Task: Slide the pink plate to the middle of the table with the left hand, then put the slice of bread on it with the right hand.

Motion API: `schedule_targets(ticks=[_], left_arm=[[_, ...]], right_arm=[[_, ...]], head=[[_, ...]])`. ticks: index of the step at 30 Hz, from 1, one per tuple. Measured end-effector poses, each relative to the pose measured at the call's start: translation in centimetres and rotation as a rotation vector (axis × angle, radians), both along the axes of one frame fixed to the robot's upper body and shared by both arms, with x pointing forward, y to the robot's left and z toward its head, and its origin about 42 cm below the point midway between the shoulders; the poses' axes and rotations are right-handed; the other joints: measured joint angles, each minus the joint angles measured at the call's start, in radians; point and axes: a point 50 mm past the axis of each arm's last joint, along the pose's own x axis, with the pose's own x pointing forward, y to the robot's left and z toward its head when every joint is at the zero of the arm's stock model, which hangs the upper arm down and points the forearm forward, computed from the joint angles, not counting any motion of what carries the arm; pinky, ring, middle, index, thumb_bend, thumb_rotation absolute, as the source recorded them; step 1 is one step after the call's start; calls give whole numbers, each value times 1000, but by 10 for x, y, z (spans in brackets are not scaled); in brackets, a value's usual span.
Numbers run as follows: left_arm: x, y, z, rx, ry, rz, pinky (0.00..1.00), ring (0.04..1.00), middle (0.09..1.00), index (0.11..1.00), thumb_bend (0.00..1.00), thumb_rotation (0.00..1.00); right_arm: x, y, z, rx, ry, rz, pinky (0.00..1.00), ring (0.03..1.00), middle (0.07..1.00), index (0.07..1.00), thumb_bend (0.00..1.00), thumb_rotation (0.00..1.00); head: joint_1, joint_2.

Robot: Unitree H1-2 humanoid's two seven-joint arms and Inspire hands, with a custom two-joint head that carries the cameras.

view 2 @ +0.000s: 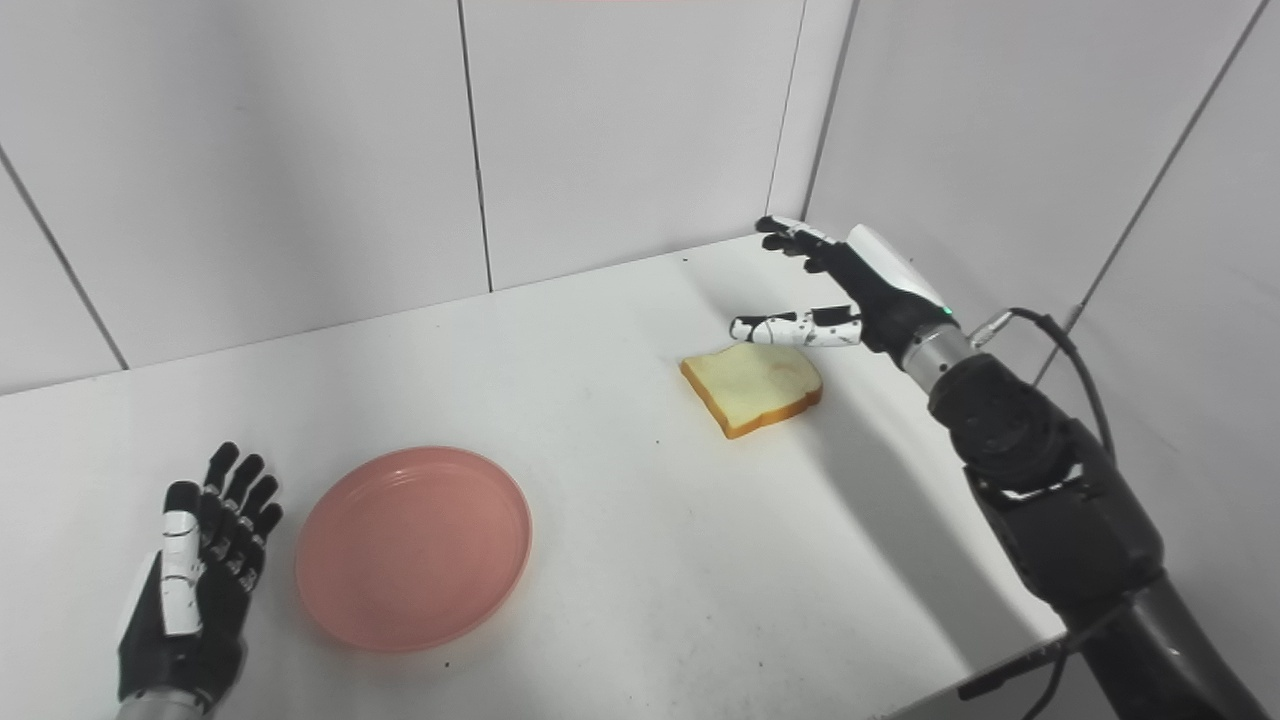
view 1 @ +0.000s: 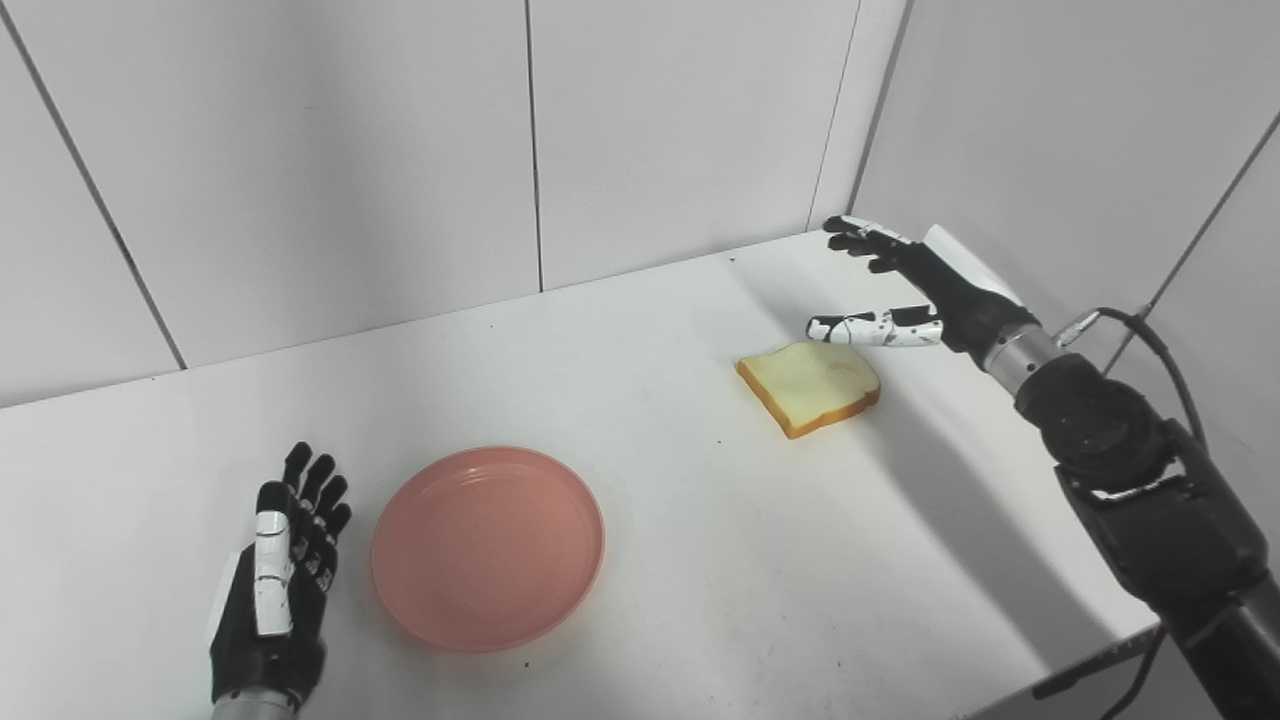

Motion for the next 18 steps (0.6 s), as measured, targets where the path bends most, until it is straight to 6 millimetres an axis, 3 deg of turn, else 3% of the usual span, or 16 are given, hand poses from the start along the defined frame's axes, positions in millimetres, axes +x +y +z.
schedule_targets(ticks=[7,12,18], left_arm=[[0,-1,0,-1,0,-1,1000,993,991,993,728,1000],[0,0,0,-2,0,-3,1000,990,987,986,740,1000],[0,-1,0,-2,0,-5,1000,985,983,983,746,1000]], right_arm=[[8,-18,6,-94,115,3,919,948,897,919,962,474],[15,-21,14,-180,183,9,957,972,917,923,998,400],[28,-19,20,-225,248,45,930,974,938,933,1000,327]], head=[[-23,-17],[-31,-23],[-32,-25]])
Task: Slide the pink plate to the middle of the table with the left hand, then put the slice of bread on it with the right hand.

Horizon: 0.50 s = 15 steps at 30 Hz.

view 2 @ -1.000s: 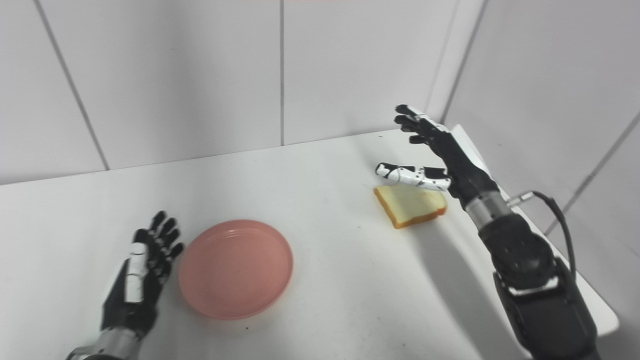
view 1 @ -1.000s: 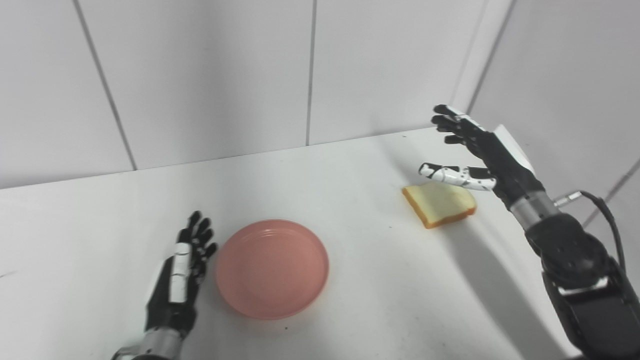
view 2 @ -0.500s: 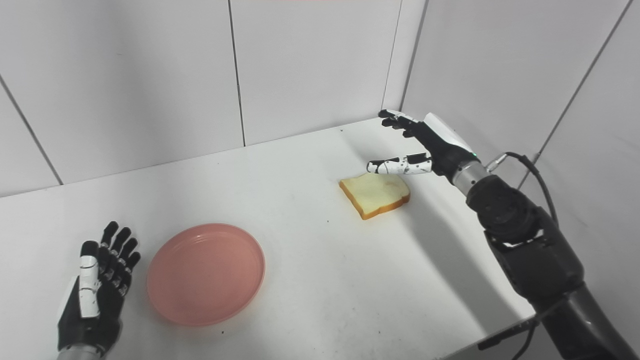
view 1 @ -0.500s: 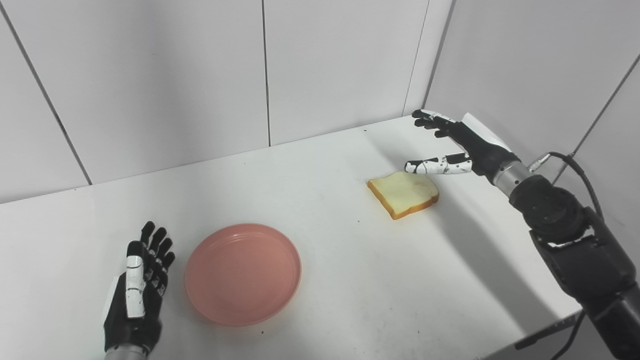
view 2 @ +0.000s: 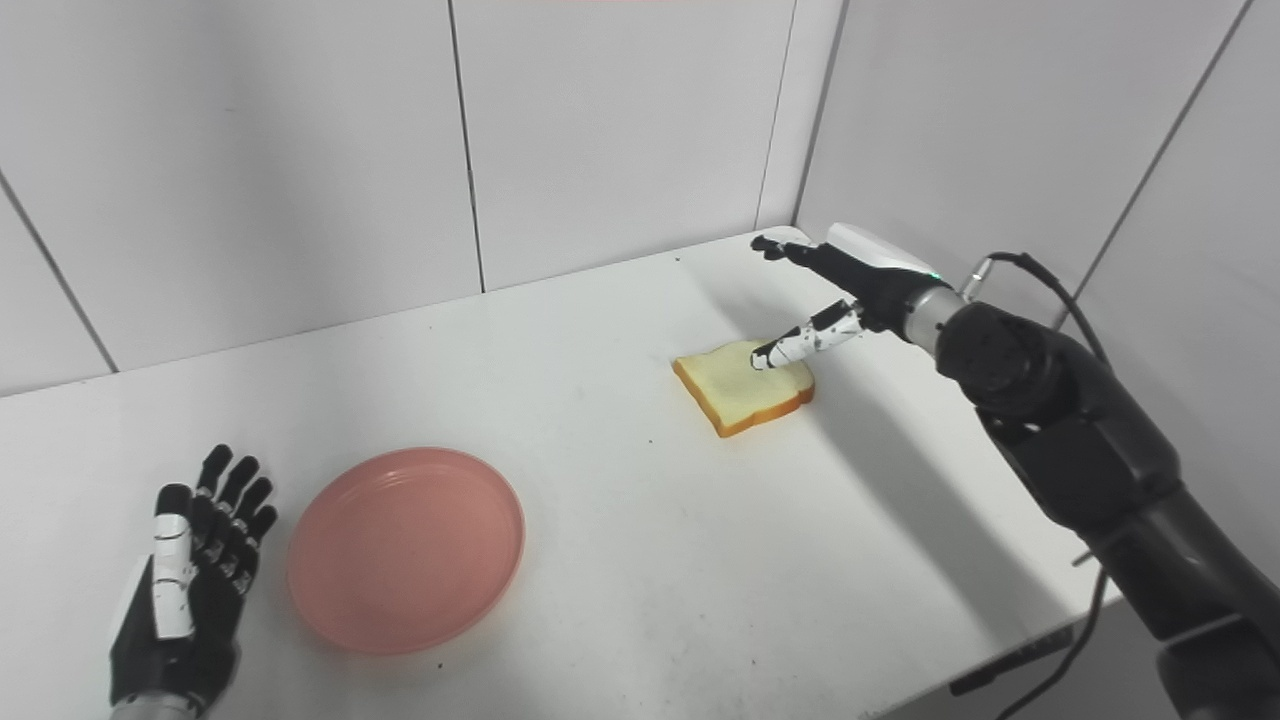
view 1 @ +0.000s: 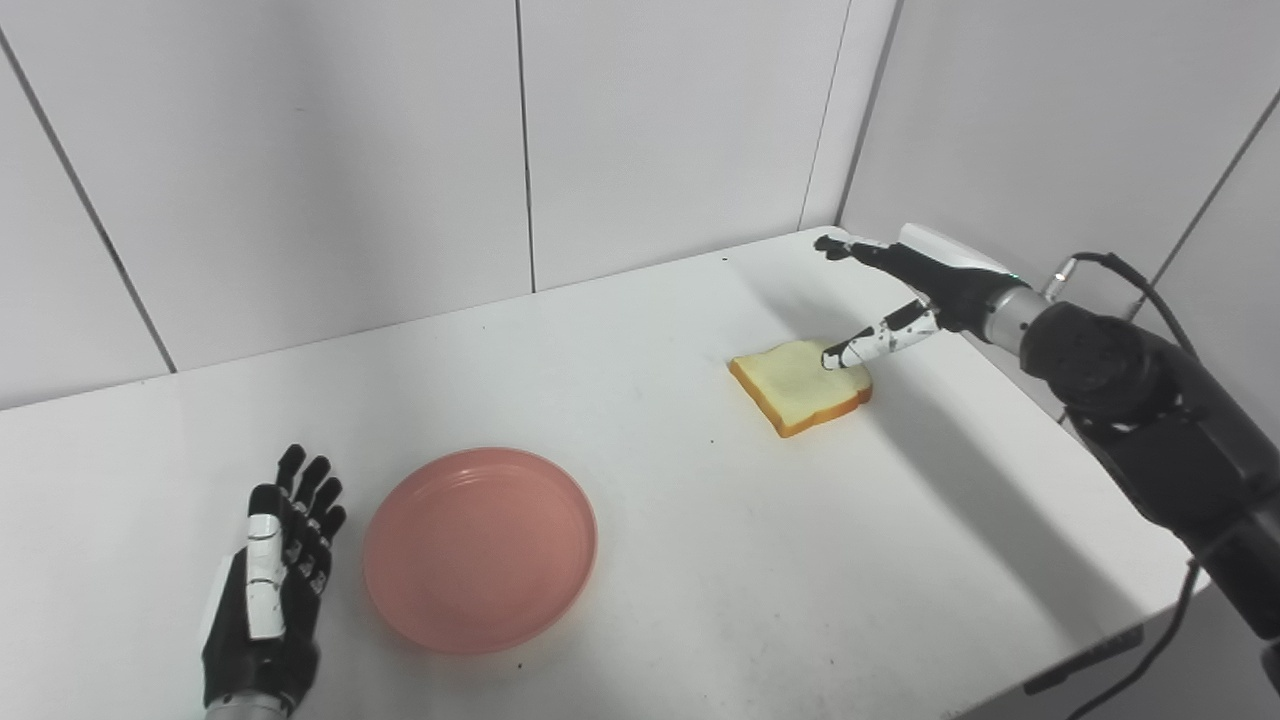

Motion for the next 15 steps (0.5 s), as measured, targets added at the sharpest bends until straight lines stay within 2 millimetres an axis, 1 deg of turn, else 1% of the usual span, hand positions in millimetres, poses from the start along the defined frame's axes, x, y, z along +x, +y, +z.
schedule_targets(ticks=[5,7,9,11,15], left_arm=[[0,0,0,0,0,-3,1000,988,986,986,738,1000],[0,0,0,0,-1,-4,1000,990,987,987,735,1000],[0,0,0,0,-1,-4,1000,992,988,989,733,1000],[0,0,0,0,-1,-3,1000,993,990,991,731,1000],[0,1,0,-1,-2,-2,1000,990,987,987,735,1000]], right_arm=[[14,8,0,-67,37,54,902,960,941,947,1000,310],[17,13,-3,-95,51,77,886,959,953,956,1000,303],[20,18,-5,-102,67,99,849,958,977,967,1000,288],[25,23,-6,-120,90,118,844,966,992,976,1000,285],[34,38,-9,-179,134,167,863,998,1000,997,1000,339]], head=[[5,-2],[5,-2],[6,-2],[8,-3],[-2,0]])
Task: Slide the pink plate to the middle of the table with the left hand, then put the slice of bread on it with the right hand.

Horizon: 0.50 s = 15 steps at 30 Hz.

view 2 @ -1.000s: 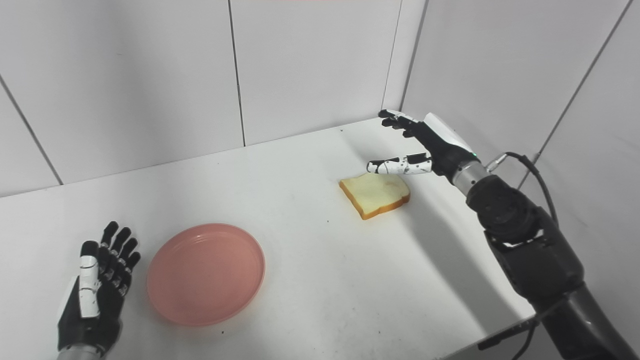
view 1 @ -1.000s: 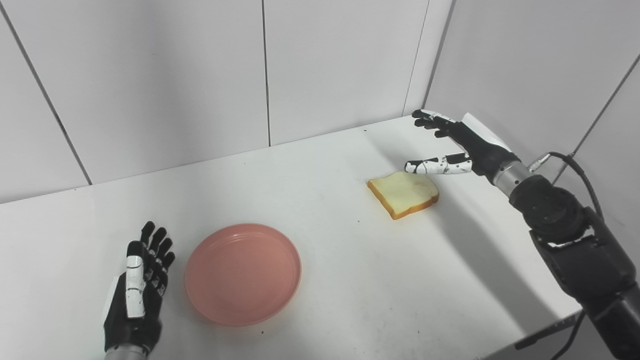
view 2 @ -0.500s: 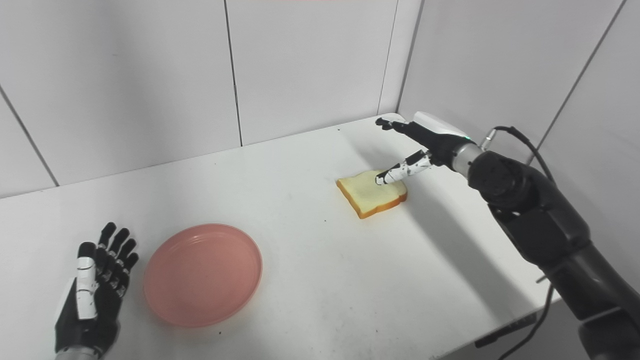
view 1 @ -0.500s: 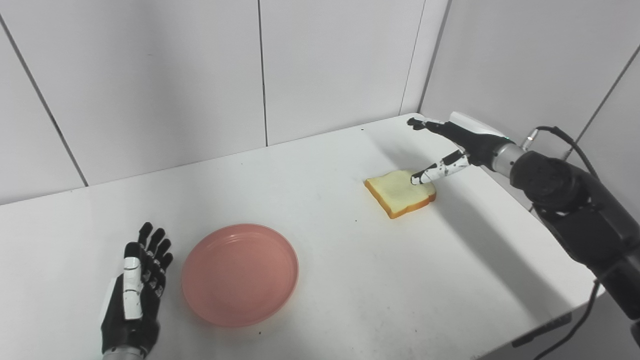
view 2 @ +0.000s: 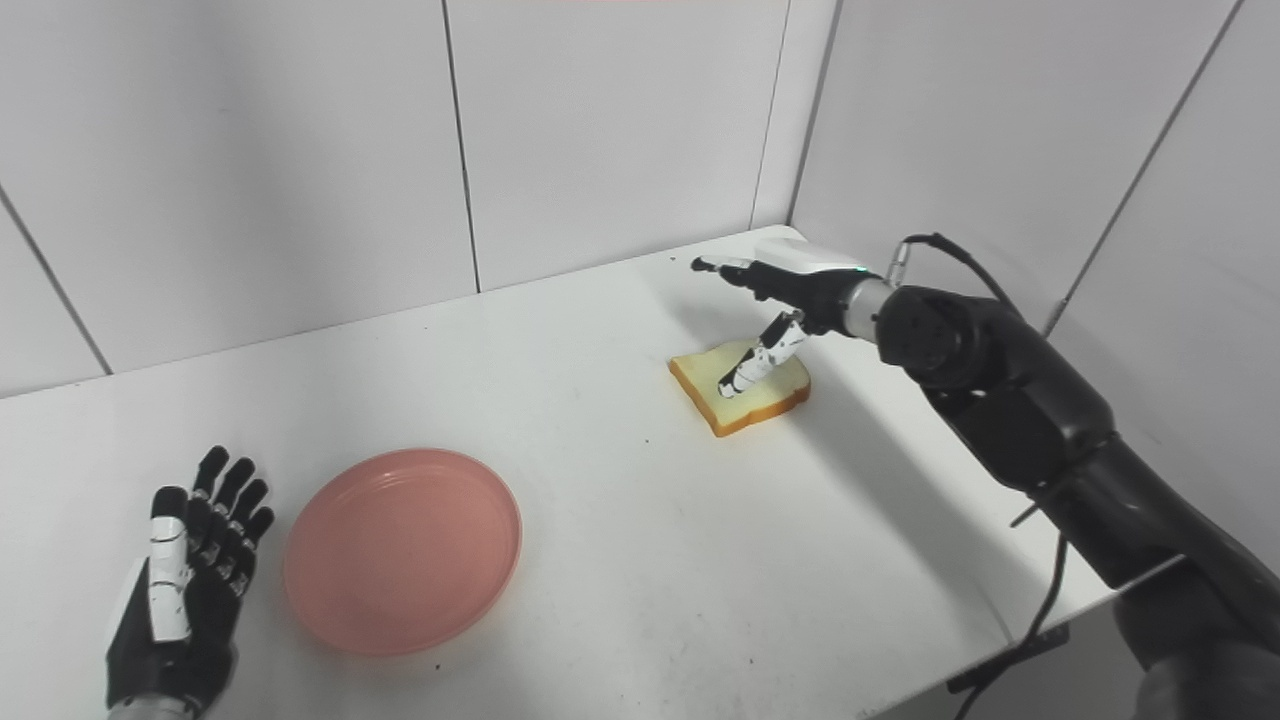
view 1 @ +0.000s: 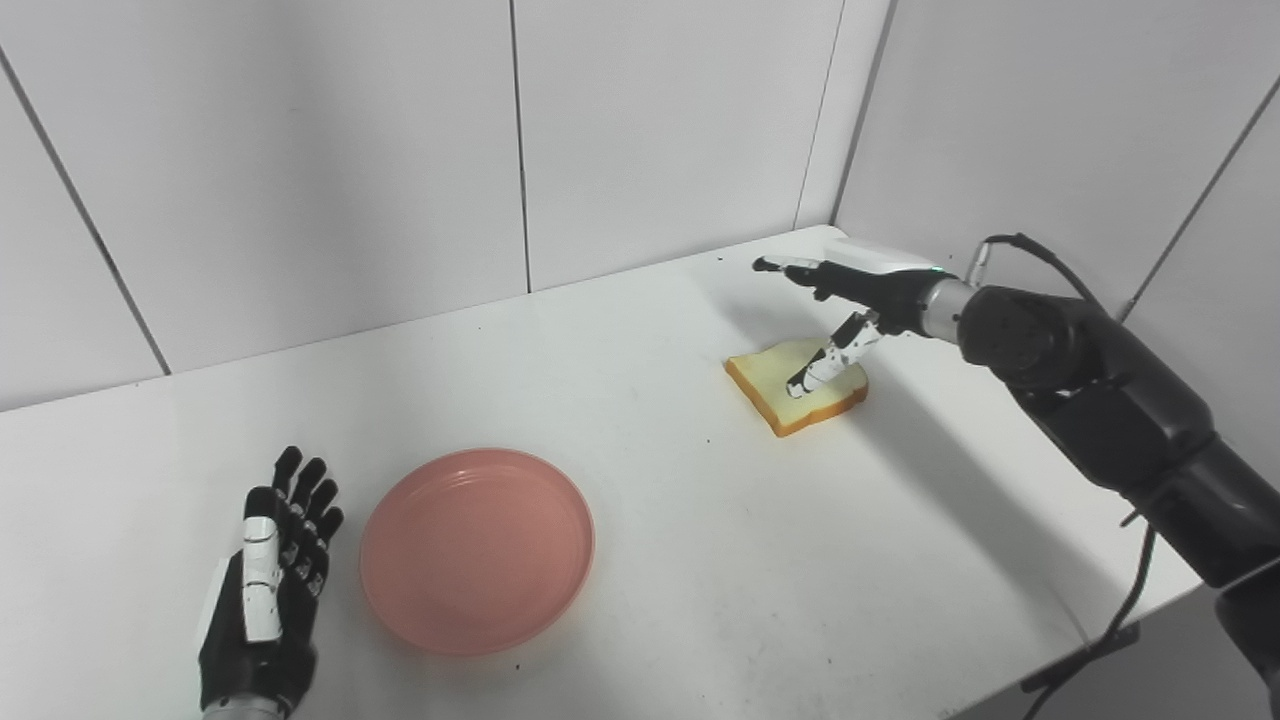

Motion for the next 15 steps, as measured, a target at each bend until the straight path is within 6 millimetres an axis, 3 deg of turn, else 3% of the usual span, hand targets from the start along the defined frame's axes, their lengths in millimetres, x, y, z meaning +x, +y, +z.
schedule_targets(ticks=[9,15], left_arm=[[-1,0,1,-9,3,-2,1000,991,991,987,719,1000],[-1,0,1,-8,3,-6,1000,989,988,985,739,1000]], right_arm=[[10,19,-3,-68,33,60,841,970,986,1000,1000,301],[9,30,-16,-242,151,106,977,1000,1000,1000,1000,322]], head=[[-5,0],[-3,3]])
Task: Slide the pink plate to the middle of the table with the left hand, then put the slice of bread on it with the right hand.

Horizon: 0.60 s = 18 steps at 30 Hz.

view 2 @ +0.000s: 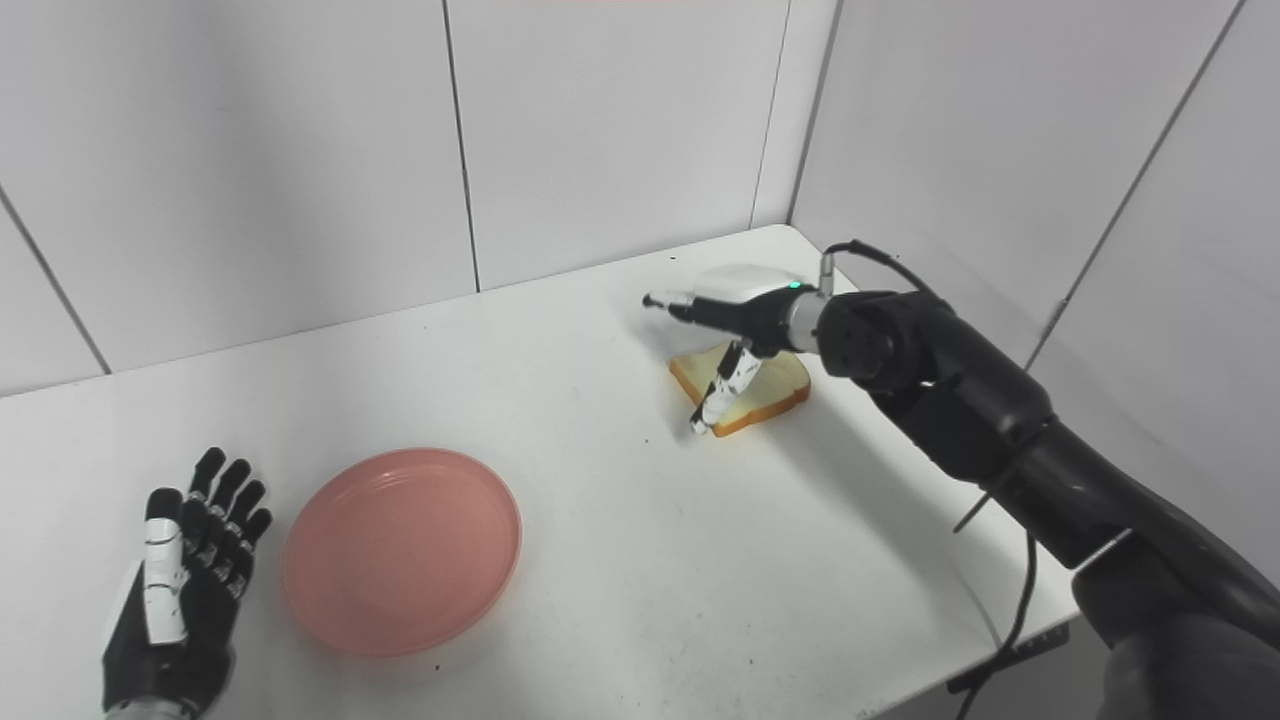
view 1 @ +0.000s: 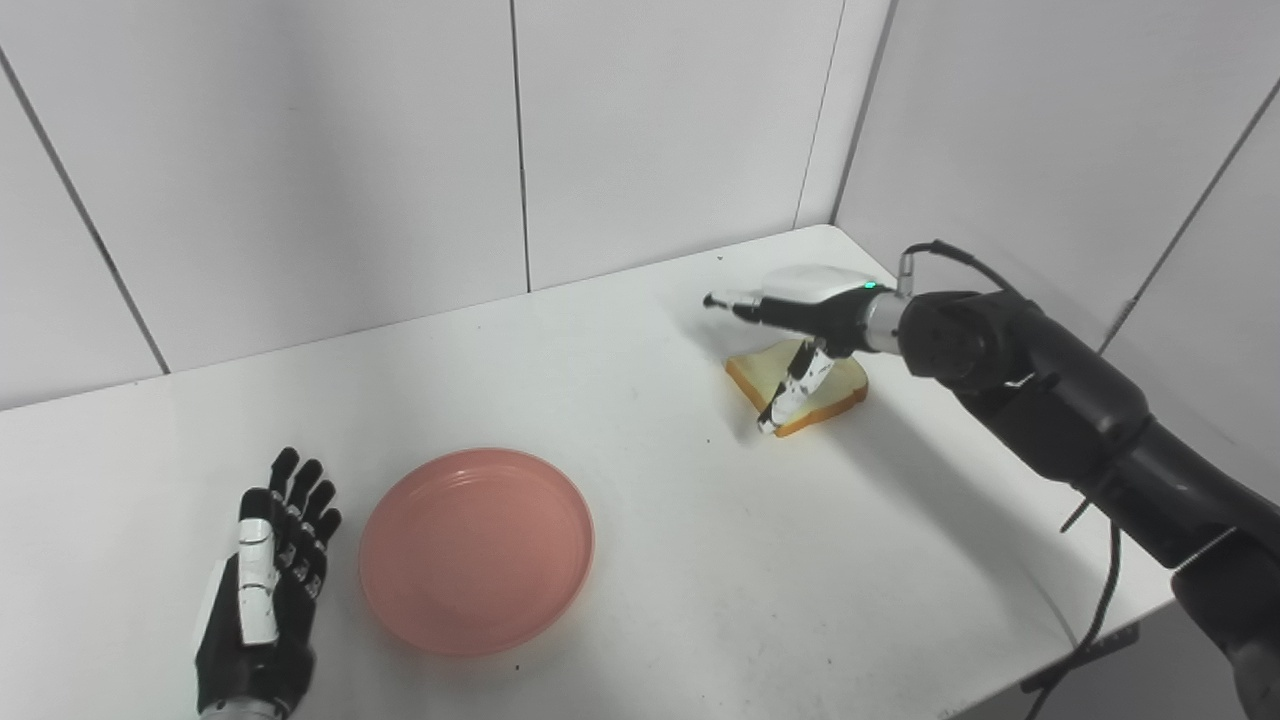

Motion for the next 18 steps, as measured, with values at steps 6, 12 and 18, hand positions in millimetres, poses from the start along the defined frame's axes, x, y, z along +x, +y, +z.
schedule_targets(ticks=[6,12,18], left_arm=[[-1,0,0,2,-1,-1,1000,984,984,981,760,1000],[-1,1,0,5,-1,-3,999,985,986,984,756,1000],[-1,1,0,7,0,-6,1000,990,988,986,745,1000]], right_arm=[[4,5,5,-124,2,31,1000,1000,1000,1000,1000,321],[6,4,6,-167,11,62,1000,1000,1000,1000,1000,310],[3,-3,11,-212,13,98,1000,1000,1000,1000,1000,311]], head=[[3,0],[2,3],[3,2]])
